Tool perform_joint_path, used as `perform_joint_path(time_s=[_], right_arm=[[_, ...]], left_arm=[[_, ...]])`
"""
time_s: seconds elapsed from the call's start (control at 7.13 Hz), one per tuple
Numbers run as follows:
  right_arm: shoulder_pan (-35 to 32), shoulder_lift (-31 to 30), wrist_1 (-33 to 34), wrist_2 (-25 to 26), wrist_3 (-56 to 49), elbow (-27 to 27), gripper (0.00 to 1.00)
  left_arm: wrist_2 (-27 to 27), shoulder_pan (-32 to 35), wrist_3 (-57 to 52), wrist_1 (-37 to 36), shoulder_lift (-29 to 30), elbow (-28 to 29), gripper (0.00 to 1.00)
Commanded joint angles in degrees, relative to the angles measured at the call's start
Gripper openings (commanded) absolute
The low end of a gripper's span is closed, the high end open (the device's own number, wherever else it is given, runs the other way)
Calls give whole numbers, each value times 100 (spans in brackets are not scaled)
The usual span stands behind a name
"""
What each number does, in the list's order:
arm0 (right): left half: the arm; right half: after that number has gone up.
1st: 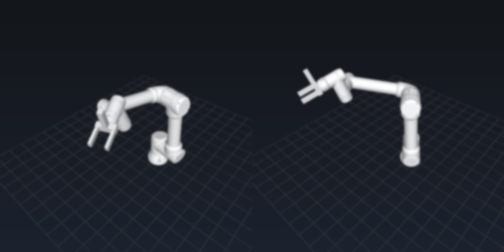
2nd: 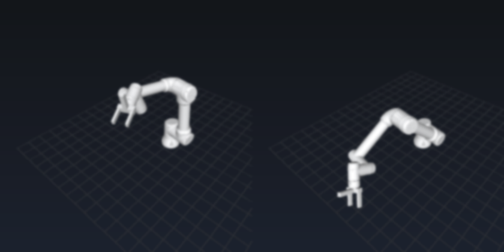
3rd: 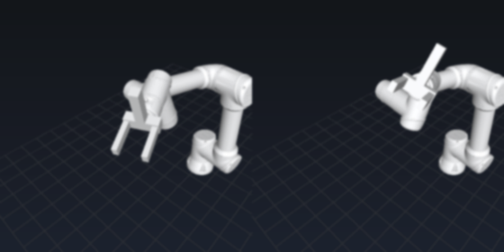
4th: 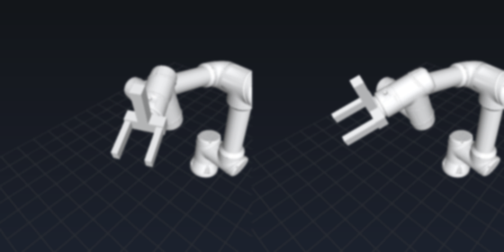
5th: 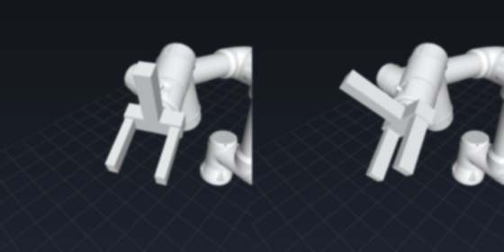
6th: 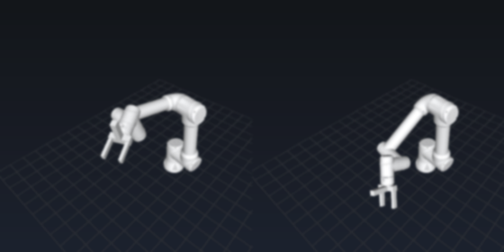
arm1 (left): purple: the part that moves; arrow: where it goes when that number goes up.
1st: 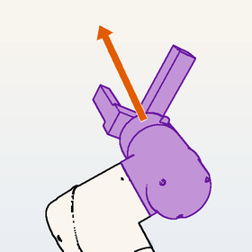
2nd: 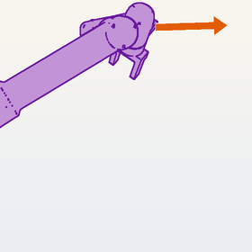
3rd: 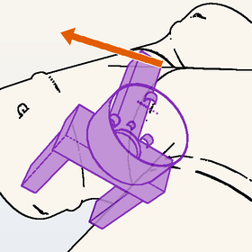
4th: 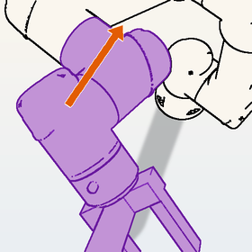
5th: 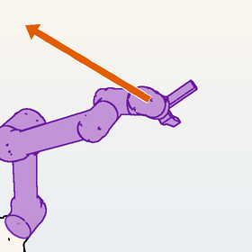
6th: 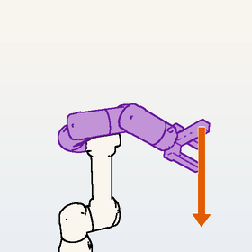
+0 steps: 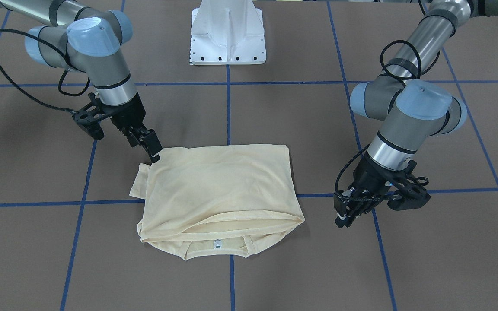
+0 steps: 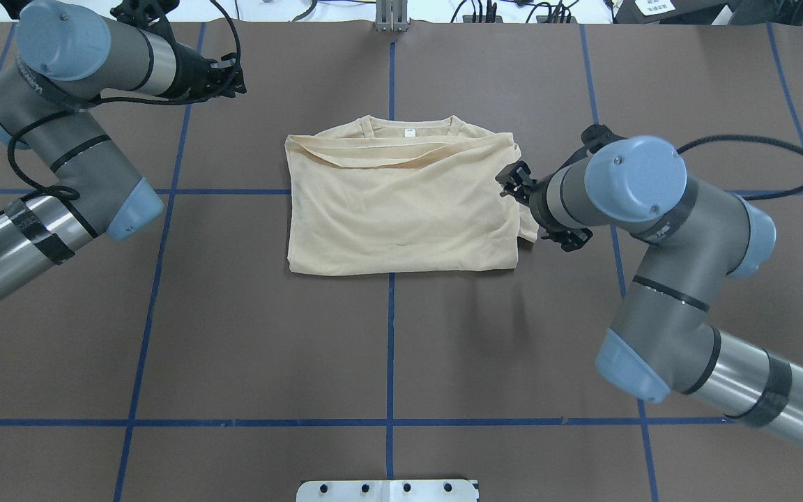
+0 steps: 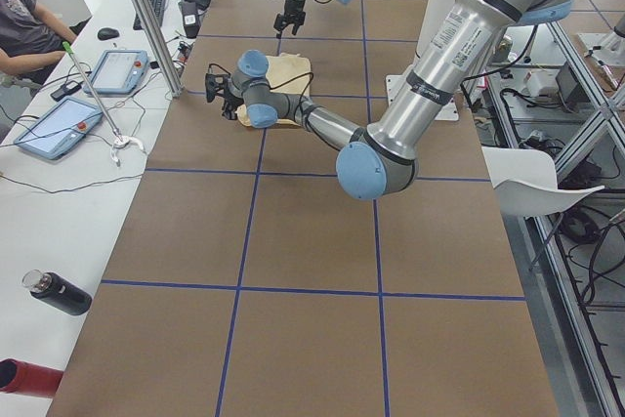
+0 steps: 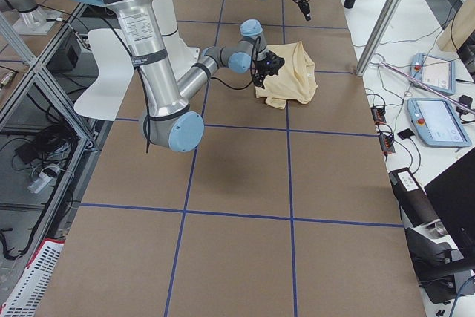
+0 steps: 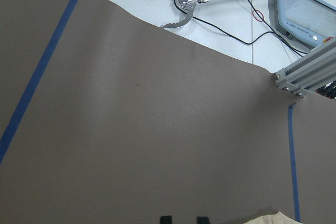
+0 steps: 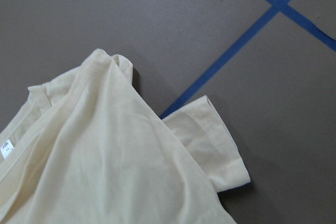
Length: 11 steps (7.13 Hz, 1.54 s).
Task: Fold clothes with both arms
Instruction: 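Lower the right gripper to the folded shirt's corner nearest it and grasp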
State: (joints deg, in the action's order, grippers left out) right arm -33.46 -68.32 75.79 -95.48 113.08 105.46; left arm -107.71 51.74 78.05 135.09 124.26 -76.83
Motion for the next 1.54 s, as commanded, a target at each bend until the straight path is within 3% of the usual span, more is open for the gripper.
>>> perform_joint_path(time_s=[0.0,0.56,0.84,1.12,1.26,1.4], right_arm=[[637,-120,-2,757,677,62,98],[744,-181,6,1205,1059,-86,98],[946,-15,-11,1435,1094,-541,98],[964,48,-11,1444,1094,-667,96],[956,39,-11,1453,1094,-667,94],[956,47,-11,1505,1094,-676,75]], left_arm=[[-13,-6,0,0,-43,-7,28],[-31,-6,8,-9,-157,-16,31],[-31,-15,8,-9,-157,-7,31],[-39,-15,8,-9,-157,-16,31],[-39,-15,8,0,-166,-16,31],[-39,-15,8,0,-166,-16,31]])
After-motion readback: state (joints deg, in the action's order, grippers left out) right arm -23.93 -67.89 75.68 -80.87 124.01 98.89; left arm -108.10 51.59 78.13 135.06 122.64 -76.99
